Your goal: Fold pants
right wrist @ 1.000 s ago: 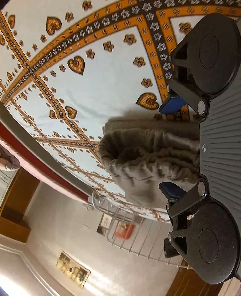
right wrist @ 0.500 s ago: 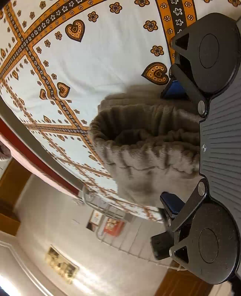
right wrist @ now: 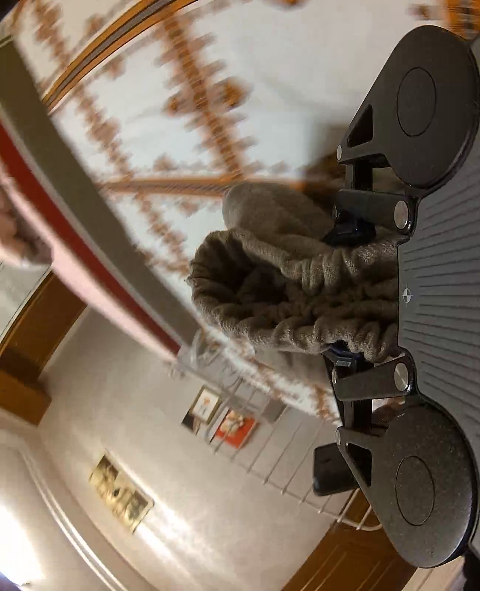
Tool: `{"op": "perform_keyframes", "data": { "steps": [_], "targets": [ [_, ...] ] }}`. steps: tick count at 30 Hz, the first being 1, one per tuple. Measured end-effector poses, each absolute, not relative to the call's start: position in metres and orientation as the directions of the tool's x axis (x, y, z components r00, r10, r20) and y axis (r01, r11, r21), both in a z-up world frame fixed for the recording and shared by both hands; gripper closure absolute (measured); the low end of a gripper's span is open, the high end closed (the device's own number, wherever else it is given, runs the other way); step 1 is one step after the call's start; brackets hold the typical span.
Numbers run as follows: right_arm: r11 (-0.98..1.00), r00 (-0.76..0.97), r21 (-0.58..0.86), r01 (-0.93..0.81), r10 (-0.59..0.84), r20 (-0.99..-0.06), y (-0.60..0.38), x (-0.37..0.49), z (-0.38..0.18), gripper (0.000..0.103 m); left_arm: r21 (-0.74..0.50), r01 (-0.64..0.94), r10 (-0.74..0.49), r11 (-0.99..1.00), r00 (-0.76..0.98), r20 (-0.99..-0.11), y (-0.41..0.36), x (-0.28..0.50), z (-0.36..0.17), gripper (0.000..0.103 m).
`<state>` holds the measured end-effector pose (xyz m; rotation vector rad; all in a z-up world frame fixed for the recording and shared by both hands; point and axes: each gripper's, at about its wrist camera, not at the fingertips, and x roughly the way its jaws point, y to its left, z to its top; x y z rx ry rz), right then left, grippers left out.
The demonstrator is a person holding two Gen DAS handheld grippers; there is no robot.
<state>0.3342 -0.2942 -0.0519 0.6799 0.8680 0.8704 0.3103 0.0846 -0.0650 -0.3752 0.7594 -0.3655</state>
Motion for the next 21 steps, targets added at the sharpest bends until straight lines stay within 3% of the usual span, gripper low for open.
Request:
{"op": "perform_keyframes", "data": {
  "steps": [2,3,4,5,6,7,8,10,15,17,18,21],
  "targets": [
    [0.492,0.379,0.784,-0.378,0.855,-0.354,-0.291,0.358,-0.044,0.054,-0.434,0.176,-0.423,0.884,0.698,-0.578,0.086,0.334,-0.060,0.078],
    [0.506,0.391,0.777,-0.373,0.846,-0.363,-0.290,0.370,-0.043,0.054,-0.411,0.175,-0.406,0.895,0.702,-0.585,0.084,0.345,-0.061,0.066],
    [0.524,0.401,0.773,-0.358,0.834,-0.379,-0.292,0.385,-0.047,0.054,-0.363,0.165,-0.367,0.917,0.708,-0.604,0.080,0.357,-0.065,0.053],
    [0.555,0.412,0.765,-0.326,0.812,-0.414,-0.295,0.401,-0.057,0.051,-0.279,0.137,-0.290,0.950,0.714,-0.637,0.072,0.368,-0.073,0.014],
    [0.601,0.425,0.755,-0.263,0.774,-0.469,-0.300,0.416,-0.073,0.045,-0.150,0.077,-0.160,0.986,0.721,-0.674,0.063,0.377,-0.085,0.006],
    [0.657,0.418,0.734,-0.174,0.724,-0.549,-0.304,0.427,-0.093,0.039,-0.102,0.067,-0.119,0.993,0.713,-0.691,0.057,0.380,-0.098,0.006],
    [0.673,0.376,0.728,-0.132,0.714,-0.591,-0.306,0.434,-0.112,0.040,-0.145,0.077,-0.156,0.986,0.721,-0.675,0.059,0.377,-0.107,0.006],
    [0.620,0.422,0.764,-0.180,0.750,-0.509,-0.316,0.425,-0.111,0.039,-0.179,0.076,-0.176,0.981,0.737,-0.652,0.064,0.373,-0.105,0.006],
    [0.647,0.478,0.718,-0.257,0.731,-0.487,-0.320,0.407,-0.083,0.036,-0.181,0.053,-0.162,0.982,0.724,-0.670,0.074,0.365,-0.092,0.006],
    [0.689,0.439,0.686,-0.233,0.704,-0.558,-0.316,0.408,-0.090,0.025,-0.204,0.042,-0.175,0.978,0.697,-0.695,0.076,0.366,-0.102,0.006],
    [0.718,0.414,0.666,-0.202,0.679,-0.606,-0.313,0.407,-0.100,0.024,-0.207,0.041,-0.175,0.977,0.710,-0.683,0.075,0.363,-0.103,0.006],
    [0.700,0.443,0.688,-0.192,0.687,-0.575,-0.317,0.396,-0.089,0.024,-0.234,0.021,-0.182,0.972,0.699,-0.692,0.074,0.356,-0.088,0.013]
  ]
}}
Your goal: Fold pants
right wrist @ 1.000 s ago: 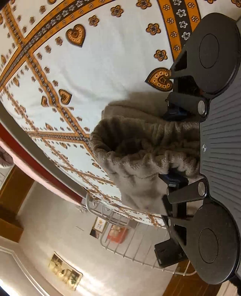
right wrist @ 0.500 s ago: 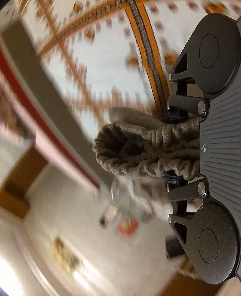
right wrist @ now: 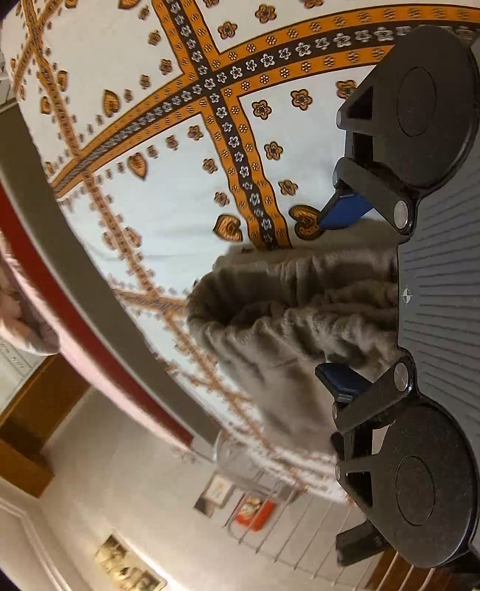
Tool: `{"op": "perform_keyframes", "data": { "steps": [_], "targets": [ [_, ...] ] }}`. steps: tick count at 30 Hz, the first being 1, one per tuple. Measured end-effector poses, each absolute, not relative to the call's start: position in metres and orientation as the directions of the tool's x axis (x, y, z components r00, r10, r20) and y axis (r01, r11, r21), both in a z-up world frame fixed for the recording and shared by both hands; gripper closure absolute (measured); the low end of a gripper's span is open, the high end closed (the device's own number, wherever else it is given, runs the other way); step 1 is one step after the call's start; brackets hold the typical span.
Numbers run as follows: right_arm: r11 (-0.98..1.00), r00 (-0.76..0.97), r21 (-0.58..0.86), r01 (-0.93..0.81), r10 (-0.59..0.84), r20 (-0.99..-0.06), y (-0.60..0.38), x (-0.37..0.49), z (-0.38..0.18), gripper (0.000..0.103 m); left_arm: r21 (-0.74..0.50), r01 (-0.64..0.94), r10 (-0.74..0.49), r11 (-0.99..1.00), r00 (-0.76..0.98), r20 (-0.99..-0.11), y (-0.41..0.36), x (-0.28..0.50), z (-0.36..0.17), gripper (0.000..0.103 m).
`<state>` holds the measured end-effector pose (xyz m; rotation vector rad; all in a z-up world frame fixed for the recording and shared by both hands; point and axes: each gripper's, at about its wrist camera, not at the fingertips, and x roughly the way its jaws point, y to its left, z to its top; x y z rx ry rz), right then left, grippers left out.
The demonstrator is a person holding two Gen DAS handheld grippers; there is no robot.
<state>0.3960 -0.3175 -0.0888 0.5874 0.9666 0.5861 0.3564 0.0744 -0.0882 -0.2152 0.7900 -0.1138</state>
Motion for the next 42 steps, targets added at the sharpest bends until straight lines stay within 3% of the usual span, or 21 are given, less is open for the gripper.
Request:
{"op": "perform_keyframes", "data": {
  "steps": [3,4,6,9,11,16,20,31,35,42],
  "targets": [
    [0.694,0.511,0.674,-0.255,0.688,-0.515,-0.323,0.373,-0.056,0.021,-0.206,0.079,-0.198,0.975,0.726,-0.659,0.066,0.329,-0.063,0.010],
    [0.671,0.505,0.690,-0.273,0.710,-0.491,-0.324,0.365,-0.050,0.015,-0.185,0.089,-0.190,0.979,0.732,-0.654,0.062,0.322,-0.059,0.010],
    [0.663,0.481,0.686,-0.300,0.726,-0.492,-0.318,0.351,-0.047,0.010,-0.160,0.090,-0.176,0.983,0.712,-0.679,0.054,0.314,-0.061,0.010],
    [0.749,0.429,0.600,-0.282,0.658,-0.619,-0.298,0.343,-0.064,0.010,-0.101,0.084,-0.131,0.991,0.679,-0.722,0.044,0.310,-0.083,0.008],
    [0.838,0.399,0.469,-0.279,0.545,-0.738,-0.284,0.344,-0.076,0.008,-0.146,0.043,-0.137,0.988,0.677,-0.723,0.051,0.305,-0.089,0.008],
    [0.790,0.483,0.519,-0.327,0.612,-0.627,-0.297,0.307,-0.038,0.008,-0.111,0.038,-0.104,0.993,0.722,-0.684,0.046,0.273,-0.053,0.009],
    [0.799,0.604,0.477,-0.366,0.594,-0.531,-0.314,0.251,-0.004,0.000,-0.096,0.072,-0.117,0.993,0.750,-0.651,0.036,0.230,-0.028,0.009],
    [0.916,0.770,0.221,-0.336,0.402,-0.496,-0.302,0.096,0.020,0.000,-0.049,0.074,-0.088,0.996,0.815,-0.572,0.015,0.087,-0.001,0.006],
    [0.919,0.801,0.166,-0.358,0.393,-0.451,-0.286,0.059,0.021,0.000,-0.088,0.047,-0.088,0.995,0.831,-0.549,0.014,0.056,0.002,0.006],
    [0.911,0.795,0.119,-0.394,0.403,-0.454,-0.262,0.040,0.011,0.000,-0.089,0.028,-0.071,0.996,0.840,-0.538,0.002,0.044,0.001,0.006]
  ]
}}
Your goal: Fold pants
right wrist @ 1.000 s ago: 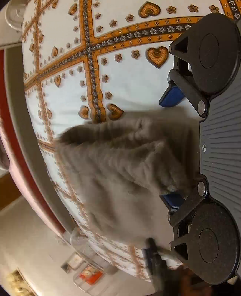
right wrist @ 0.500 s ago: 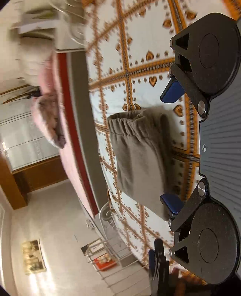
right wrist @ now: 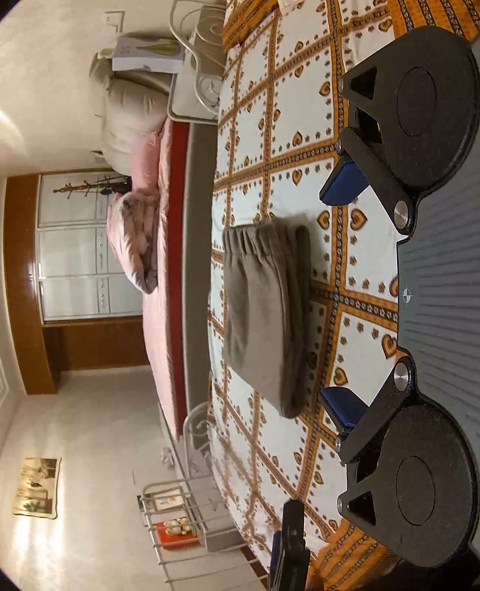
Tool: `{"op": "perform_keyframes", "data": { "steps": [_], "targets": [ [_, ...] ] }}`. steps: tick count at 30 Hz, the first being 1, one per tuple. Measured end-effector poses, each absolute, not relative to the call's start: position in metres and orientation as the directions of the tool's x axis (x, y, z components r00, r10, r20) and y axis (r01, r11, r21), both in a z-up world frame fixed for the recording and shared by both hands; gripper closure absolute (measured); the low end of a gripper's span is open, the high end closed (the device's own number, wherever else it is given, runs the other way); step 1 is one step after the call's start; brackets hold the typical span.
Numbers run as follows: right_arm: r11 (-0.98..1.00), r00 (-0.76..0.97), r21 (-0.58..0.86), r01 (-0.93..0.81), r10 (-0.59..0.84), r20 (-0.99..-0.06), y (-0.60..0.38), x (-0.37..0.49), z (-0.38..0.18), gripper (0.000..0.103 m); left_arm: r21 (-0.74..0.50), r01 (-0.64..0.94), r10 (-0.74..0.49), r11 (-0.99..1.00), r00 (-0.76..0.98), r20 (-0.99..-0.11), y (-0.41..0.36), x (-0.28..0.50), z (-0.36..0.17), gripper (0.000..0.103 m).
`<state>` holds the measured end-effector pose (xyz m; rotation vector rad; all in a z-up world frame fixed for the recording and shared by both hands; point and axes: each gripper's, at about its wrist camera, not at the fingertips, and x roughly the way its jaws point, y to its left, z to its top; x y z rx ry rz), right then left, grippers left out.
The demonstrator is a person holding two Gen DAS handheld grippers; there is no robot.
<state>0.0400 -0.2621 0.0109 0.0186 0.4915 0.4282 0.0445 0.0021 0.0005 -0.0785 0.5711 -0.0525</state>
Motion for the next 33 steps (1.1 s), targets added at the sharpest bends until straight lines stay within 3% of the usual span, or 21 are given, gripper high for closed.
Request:
{"op": "perform_keyframes", "data": {
  "steps": [10,33],
  "targets": [
    [0.915,0.786,0.183,-0.359,0.402,-0.469,-0.259,0.060,0.008,0.000,-0.057,0.084,-0.101,0.995,0.828,-0.551,-0.024,0.053,-0.009,0.006],
    [0.916,0.782,0.154,-0.371,0.397,-0.481,-0.253,0.061,0.005,0.000,-0.058,0.076,-0.095,0.995,0.847,-0.522,-0.022,0.049,-0.005,0.006]
  ]
}}
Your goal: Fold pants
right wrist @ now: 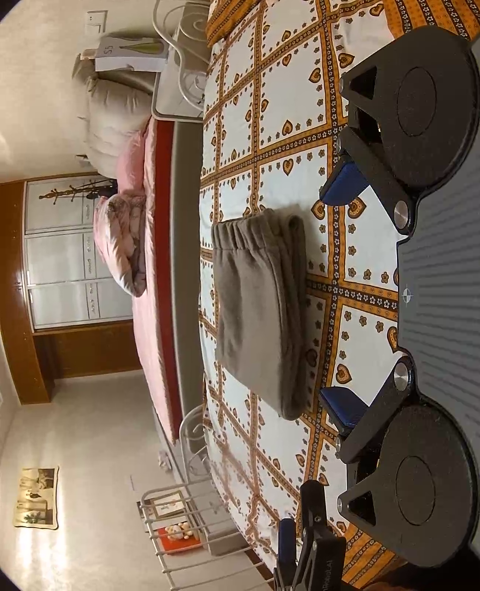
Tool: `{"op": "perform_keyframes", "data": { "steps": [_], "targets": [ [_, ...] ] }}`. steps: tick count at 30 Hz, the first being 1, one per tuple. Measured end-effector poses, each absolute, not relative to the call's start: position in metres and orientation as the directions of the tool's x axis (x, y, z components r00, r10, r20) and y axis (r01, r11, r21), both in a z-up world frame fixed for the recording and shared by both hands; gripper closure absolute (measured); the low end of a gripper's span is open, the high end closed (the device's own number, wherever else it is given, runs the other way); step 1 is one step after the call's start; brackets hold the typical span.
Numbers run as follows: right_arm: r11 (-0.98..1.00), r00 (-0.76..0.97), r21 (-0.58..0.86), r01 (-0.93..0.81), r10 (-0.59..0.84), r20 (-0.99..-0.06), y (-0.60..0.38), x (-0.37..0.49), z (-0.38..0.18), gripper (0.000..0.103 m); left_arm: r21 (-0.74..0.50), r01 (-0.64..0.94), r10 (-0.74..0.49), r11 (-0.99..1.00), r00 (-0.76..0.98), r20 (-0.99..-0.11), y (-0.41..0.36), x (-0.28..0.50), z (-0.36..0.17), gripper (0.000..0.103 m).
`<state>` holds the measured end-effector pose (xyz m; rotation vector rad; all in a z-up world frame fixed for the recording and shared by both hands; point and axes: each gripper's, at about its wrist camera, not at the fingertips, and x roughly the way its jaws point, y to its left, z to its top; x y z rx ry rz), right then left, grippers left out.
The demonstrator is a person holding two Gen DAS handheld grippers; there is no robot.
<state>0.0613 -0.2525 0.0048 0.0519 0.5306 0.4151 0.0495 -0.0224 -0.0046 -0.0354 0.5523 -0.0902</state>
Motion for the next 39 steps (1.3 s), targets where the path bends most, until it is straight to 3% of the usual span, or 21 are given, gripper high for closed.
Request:
{"op": "perform_keyframes", "data": {
  "steps": [39],
  "targets": [
    [0.913,0.789,0.141,-0.383,0.402,-0.465,-0.2530,0.0621,0.0064,0.000,-0.032,0.090,-0.093,0.995,0.849,-0.521,-0.0279,0.0500,-0.0042,0.006]
  ]
}}
